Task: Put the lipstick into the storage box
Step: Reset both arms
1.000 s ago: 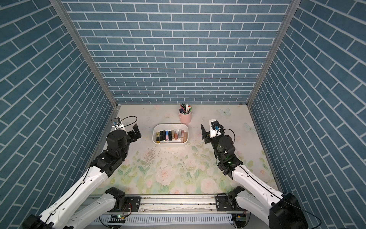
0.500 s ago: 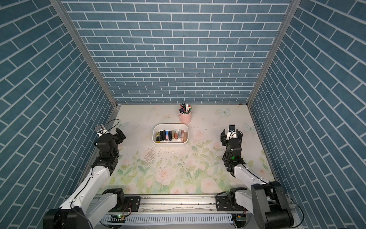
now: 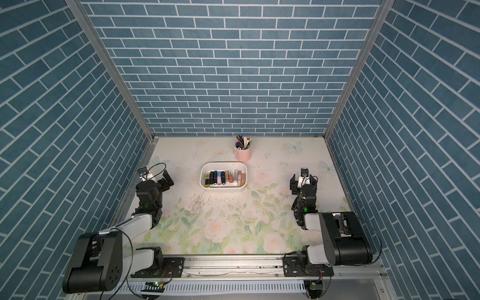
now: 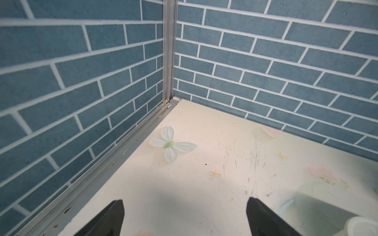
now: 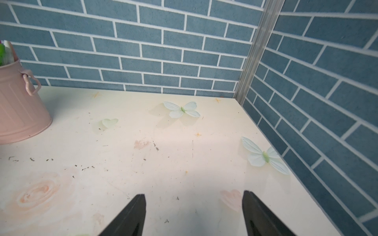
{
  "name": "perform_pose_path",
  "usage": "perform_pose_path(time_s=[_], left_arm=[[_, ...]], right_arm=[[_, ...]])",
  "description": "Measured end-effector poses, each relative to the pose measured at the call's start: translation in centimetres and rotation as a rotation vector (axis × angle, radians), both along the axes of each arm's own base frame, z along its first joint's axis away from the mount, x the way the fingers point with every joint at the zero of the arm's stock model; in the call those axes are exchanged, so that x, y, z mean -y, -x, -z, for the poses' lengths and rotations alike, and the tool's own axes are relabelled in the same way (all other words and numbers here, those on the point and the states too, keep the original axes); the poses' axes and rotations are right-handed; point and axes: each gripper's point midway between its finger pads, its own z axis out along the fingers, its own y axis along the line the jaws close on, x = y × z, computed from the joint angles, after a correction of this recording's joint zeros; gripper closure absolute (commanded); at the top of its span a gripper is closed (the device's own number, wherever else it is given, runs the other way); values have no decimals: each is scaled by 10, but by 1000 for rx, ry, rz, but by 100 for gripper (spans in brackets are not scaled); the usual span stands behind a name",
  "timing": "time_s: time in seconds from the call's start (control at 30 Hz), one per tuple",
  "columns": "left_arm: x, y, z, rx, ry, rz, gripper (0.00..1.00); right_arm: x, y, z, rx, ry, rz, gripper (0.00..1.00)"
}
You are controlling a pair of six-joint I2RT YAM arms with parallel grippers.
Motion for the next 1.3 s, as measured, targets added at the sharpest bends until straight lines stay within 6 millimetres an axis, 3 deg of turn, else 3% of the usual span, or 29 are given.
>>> perform_pose_path(time_s=[0.17, 0.4, 0.57, 0.7, 0.83, 0.9, 0.97, 1.3], left_arm=[[1, 1, 17, -8, -16, 3, 0], [16, 7, 16, 55, -82, 22, 0], [34, 8, 27, 40, -146, 63, 0], [33, 7, 18, 71, -163, 47, 0], [27, 5, 15, 80, -159, 36, 0], [24, 5, 15, 80, -158, 30, 0], [24, 4, 15, 81, -155, 34, 0], [25, 4, 15, 82, -153, 43, 1]], right_arm=[[-3, 0, 1, 18, -1, -18, 22], [-4, 0, 0, 40, -6, -31, 22], [-6, 15, 9, 52, -6, -51, 22], [-7, 25, 10, 66, -4, -64, 21], [-8, 15, 3, 81, -7, -63, 16], [-6, 1, -5, 89, -11, -70, 5], [-1, -5, -10, 99, -18, -67, 2], [-2, -6, -1, 61, -22, -85, 0]])
